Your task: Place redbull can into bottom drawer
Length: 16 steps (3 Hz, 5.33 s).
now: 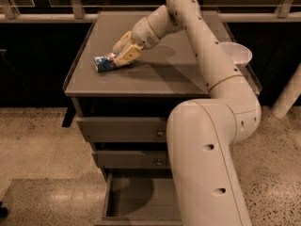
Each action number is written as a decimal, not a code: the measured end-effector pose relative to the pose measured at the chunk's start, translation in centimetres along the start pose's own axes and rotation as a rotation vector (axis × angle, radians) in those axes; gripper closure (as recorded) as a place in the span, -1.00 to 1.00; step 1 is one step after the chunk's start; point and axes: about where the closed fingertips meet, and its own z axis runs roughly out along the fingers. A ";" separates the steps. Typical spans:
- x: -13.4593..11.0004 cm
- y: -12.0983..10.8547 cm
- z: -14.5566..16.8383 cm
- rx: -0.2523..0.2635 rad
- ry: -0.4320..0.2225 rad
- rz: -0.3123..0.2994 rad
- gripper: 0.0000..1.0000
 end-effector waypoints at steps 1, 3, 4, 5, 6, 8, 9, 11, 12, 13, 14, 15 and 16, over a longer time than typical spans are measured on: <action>-0.2 1.5 -0.8 -0.038 -0.082 0.019 1.00; -3.6 6.7 -6.9 -0.022 -0.340 -0.032 1.00; -8.4 9.6 -12.8 0.135 -0.394 -0.073 1.00; -14.2 13.6 -16.6 0.279 -0.429 -0.106 1.00; -12.7 14.2 -17.0 0.341 -0.419 -0.055 1.00; -12.3 15.5 -16.7 0.382 -0.418 -0.055 1.00; -14.1 18.4 -16.7 0.484 -0.484 -0.083 1.00; -13.3 22.2 -15.5 0.666 -0.523 -0.021 1.00; -13.1 22.0 -15.6 0.663 -0.520 -0.020 1.00; -12.4 22.6 -13.8 0.620 -0.534 0.011 1.00; -12.4 24.9 -11.7 0.623 -0.542 0.130 1.00; -7.3 29.3 -9.2 0.662 -0.446 0.309 1.00; -2.2 33.7 -4.9 0.640 -0.325 0.443 1.00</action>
Offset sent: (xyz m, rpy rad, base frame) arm -0.1034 -0.0419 0.0414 0.4085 0.1028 0.2196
